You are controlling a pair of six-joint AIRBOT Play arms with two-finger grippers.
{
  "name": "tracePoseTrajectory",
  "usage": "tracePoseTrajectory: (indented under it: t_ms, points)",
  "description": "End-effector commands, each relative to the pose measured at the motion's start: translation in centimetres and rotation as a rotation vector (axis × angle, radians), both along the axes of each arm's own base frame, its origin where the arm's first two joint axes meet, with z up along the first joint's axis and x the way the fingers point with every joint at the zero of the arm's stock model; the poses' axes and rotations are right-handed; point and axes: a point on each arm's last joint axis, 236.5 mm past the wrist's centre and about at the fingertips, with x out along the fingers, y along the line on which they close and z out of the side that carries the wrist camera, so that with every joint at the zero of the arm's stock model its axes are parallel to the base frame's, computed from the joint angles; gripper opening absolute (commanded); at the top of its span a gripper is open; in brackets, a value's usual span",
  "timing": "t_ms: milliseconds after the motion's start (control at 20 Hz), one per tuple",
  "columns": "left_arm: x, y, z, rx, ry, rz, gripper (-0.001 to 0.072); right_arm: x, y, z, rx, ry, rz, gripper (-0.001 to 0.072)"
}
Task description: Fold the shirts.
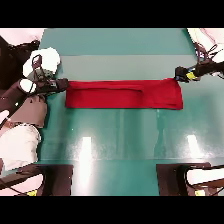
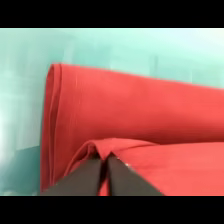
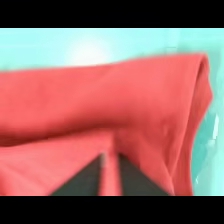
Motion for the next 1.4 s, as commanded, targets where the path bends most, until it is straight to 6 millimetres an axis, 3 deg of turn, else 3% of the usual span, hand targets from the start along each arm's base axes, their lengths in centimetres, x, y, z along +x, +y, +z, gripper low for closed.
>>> tracePoseTrajectory:
  t_ms: [0,50,100,150,200,300,350,400,450,600,800,1050,1150,1200,1250,1350]
  points:
    - [1.4,0.0,-0.3,-0.017,0.005,0.021,0.0501,2.2,0.4,-1.0,0.065,0.021,-0.001,0.0380]
    - [1.3,-0.1,-0.3,-0.018,0.012,0.013,0.0562,2.4,0.4,-0.7,0.097,0.029,0.007,0.0392]
    - [1.1,-0.4,-0.1,-0.021,0.025,0.000,0.0539,2.4,0.3,0.0,0.130,0.036,0.031,0.0403]
    - [0.7,-0.7,0.0,-0.026,0.045,-0.016,0.0540,1.9,-0.1,0.4,0.157,0.054,0.053,0.0529]
    - [0.1,-1.2,0.0,-0.030,0.074,-0.039,0.0539,1.1,-0.6,0.7,0.182,0.080,0.078,0.0602]
    - [-1.3,-2.0,-0.2,-0.041,0.143,-0.086,0.0534,-0.9,-2.1,0.3,0.241,0.147,0.090,0.0613]
    - [-2.0,-2.3,-0.4,-0.046,0.175,-0.105,0.0348,-2.0,-3.1,-0.5,0.268,0.185,0.075,0.0647]
    - [-2.6,-2.5,-0.7,-0.044,0.197,-0.123,0.0087,-2.8,-3.9,-1.4,0.307,0.218,0.049,0.0659]
    - [-3.0,-2.7,-0.9,-0.045,0.215,-0.134,0.0033,-3.4,-4.5,-2.4,0.340,0.237,0.029,0.0658]
    - [-4.1,-3.2,-1.3,-0.060,0.261,-0.155,0.0033,-4.7,-5.3,-5.2,0.447,0.281,-0.006,0.0658]
    - [-5.1,-4.2,-1.2,-0.108,0.303,-0.173,0.0033,-4.6,-4.8,-7.6,0.525,0.302,0.002,0.0657]
    - [-5.0,-4.8,-0.9,-0.144,0.302,-0.170,0.0032,-4.8,-1.7,-10.1,0.554,0.361,0.074,0.0653]
    - [-5.1,-5.2,-0.8,-0.144,0.300,-0.180,0.0025,-4.6,-0.3,-10.6,0.544,0.364,0.105,0.0573]
    - [-5.3,-5.7,-0.8,-0.132,0.293,-0.208,0.0024,-4.4,0.4,-10.5,0.536,0.356,0.126,0.0571]
    - [-5.5,-6.2,-0.8,-0.119,0.286,-0.234,0.0024,-4.3,1.0,-10.5,0.528,0.349,0.148,0.0484]
    - [-5.5,-7.5,-0.7,-0.112,0.268,-0.258,0.0024,-4.2,1.5,-10.0,0.517,0.332,0.177,0.0237]
